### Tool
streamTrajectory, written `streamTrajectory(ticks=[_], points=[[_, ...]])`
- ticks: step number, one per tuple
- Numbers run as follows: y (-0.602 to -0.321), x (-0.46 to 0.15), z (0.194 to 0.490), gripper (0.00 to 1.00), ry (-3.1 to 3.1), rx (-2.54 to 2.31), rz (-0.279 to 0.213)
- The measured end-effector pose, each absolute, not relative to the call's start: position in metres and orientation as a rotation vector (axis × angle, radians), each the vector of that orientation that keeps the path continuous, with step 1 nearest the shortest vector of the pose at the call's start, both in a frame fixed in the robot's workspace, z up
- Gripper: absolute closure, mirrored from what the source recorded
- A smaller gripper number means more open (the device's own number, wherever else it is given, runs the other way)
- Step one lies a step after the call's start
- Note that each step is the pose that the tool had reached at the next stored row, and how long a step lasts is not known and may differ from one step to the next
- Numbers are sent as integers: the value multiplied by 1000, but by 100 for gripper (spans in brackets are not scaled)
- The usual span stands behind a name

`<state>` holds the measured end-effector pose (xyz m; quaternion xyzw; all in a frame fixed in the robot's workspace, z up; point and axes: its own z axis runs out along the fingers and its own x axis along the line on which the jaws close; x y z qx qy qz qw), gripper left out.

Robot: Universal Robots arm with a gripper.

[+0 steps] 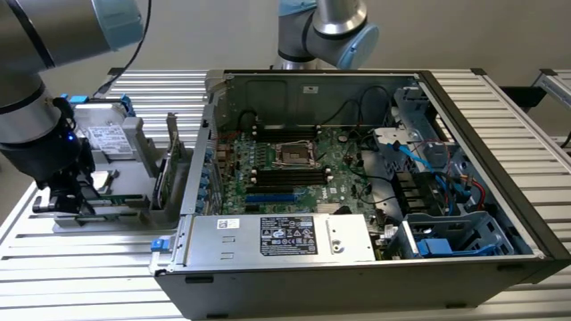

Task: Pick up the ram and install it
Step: 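Pick up the ram and move it above insertion slot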

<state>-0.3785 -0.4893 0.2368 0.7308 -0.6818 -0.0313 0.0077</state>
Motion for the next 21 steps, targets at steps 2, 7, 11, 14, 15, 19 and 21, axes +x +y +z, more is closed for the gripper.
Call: streamTrajectory(ticks=[2, 7, 11, 14, 15, 19, 21], points=[[-489, -376, 233, 63, -2131, 2285, -98], [-489, -372, 224, 63, -2129, 2287, -98], [-488, -372, 217, 63, -2128, 2288, -98], [-487, -372, 211, 63, -2128, 2288, -98], [-486, -372, 210, 63, -2128, 2288, -98], [-485, -372, 206, 63, -2128, 2288, -98], [-485, -372, 206, 63, -2128, 2288, -98]])
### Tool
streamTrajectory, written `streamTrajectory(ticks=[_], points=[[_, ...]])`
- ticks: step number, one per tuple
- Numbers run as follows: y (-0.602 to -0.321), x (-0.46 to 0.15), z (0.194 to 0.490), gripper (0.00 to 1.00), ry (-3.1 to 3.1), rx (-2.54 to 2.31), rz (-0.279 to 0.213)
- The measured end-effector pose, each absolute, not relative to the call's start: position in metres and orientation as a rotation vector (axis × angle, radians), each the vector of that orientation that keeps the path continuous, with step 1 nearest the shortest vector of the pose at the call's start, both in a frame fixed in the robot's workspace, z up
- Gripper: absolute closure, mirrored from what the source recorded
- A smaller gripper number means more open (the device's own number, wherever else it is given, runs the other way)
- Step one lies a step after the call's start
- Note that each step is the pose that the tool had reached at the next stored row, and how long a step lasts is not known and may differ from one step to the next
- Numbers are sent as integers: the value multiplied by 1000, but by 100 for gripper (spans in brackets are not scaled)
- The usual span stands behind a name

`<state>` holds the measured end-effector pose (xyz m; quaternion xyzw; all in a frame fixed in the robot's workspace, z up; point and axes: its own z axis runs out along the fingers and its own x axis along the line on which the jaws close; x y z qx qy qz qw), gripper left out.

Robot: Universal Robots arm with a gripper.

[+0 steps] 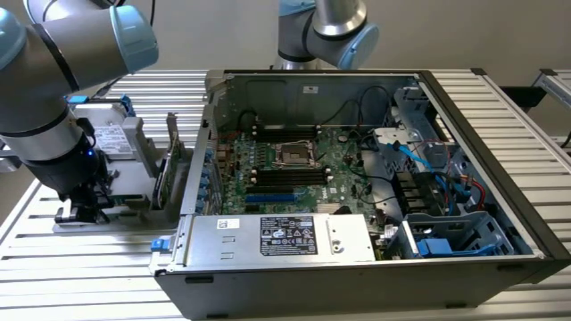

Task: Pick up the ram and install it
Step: 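Pick up the ram and move it above insertion slot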

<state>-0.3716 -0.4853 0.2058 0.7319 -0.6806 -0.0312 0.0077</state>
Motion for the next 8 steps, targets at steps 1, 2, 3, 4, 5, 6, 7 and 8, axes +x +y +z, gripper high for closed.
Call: streamTrajectory(ticks=[1, 2, 3, 4, 5, 6, 7, 8], points=[[-485, -372, 206, 63, -2128, 2288, -98], [-485, -372, 206, 63, -2128, 2288, -98], [-485, -372, 206, 63, -2128, 2288, -98], [-485, -372, 206, 63, -2128, 2288, -98], [-485, -372, 206, 63, -2128, 2288, -98], [-484, -372, 206, 63, -2128, 2288, -98], [-484, -372, 206, 63, -2128, 2288, -98], [-483, -372, 205, 63, -2128, 2288, -97]])
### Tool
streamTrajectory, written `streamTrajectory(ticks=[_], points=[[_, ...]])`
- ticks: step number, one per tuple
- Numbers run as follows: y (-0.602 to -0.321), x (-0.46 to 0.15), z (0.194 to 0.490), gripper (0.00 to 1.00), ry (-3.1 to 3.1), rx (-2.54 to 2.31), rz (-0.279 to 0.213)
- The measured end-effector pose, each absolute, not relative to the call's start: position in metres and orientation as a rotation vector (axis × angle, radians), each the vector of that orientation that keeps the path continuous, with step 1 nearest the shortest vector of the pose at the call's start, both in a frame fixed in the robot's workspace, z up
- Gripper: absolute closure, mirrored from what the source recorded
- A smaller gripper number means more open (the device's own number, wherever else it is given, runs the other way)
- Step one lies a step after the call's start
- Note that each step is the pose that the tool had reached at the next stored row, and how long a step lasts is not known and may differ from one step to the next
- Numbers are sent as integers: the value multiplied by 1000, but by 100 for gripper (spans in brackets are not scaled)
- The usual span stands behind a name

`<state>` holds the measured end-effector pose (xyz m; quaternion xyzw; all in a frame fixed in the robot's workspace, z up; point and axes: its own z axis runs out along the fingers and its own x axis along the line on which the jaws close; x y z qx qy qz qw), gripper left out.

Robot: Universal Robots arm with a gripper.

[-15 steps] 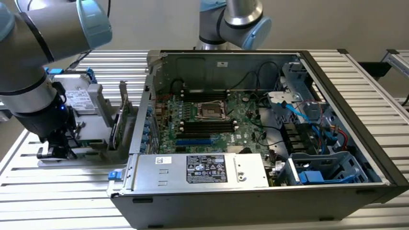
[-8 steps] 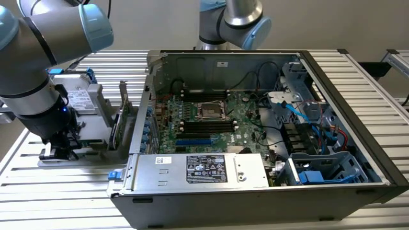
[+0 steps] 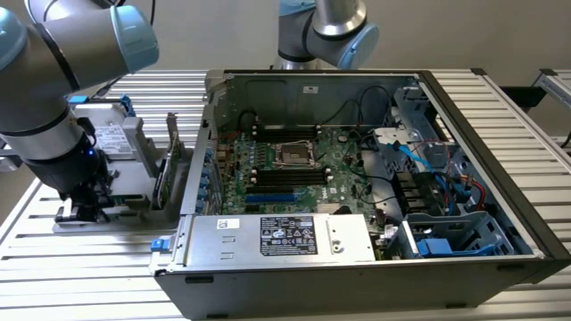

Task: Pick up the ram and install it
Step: 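Pick up the ram and move it above insertion slot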

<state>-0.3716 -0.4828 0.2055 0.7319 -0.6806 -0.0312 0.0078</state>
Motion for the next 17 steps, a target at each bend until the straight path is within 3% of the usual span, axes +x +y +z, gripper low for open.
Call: streamTrajectory(ticks=[17], points=[[-481, -374, 204, 63, -2126, 2287, -95]])
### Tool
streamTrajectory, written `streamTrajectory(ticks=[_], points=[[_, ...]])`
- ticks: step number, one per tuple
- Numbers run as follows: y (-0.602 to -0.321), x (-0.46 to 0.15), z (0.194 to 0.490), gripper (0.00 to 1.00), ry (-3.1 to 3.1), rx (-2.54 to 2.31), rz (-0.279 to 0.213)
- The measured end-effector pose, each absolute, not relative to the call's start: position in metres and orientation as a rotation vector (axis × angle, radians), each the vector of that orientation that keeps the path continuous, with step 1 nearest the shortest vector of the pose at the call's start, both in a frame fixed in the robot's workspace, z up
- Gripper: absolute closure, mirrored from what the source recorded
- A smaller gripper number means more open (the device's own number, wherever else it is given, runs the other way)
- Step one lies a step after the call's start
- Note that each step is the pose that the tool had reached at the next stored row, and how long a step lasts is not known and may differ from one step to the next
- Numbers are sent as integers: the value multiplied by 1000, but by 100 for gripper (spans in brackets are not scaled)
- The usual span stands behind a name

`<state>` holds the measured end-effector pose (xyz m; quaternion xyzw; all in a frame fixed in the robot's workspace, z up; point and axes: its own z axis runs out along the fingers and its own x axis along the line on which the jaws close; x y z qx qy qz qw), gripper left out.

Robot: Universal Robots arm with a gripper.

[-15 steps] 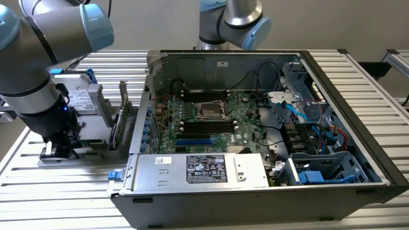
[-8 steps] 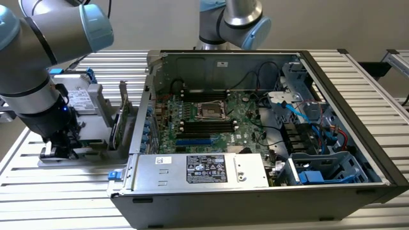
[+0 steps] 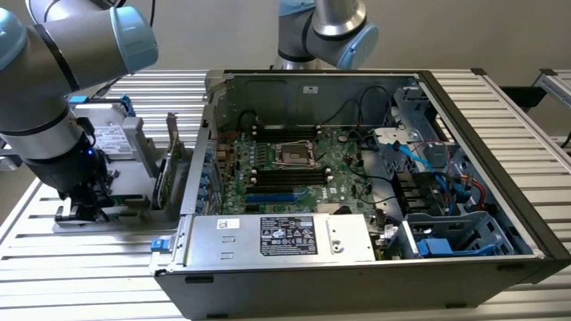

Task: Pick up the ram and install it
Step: 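Pick up the ram and move it above insertion slot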

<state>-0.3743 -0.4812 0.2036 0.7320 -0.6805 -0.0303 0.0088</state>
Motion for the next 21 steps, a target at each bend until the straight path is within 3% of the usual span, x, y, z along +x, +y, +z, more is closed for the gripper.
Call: streamTrajectory(ticks=[15, 17, 20, 21], points=[[-481, -376, 201, 63, -2125, 2287, -95], [-481, -376, 201, 65, -2126, 2287, -95], [-481, -376, 201, 79, -2125, 2287, -95], [-481, -376, 201, 79, -2126, 2287, -95]])
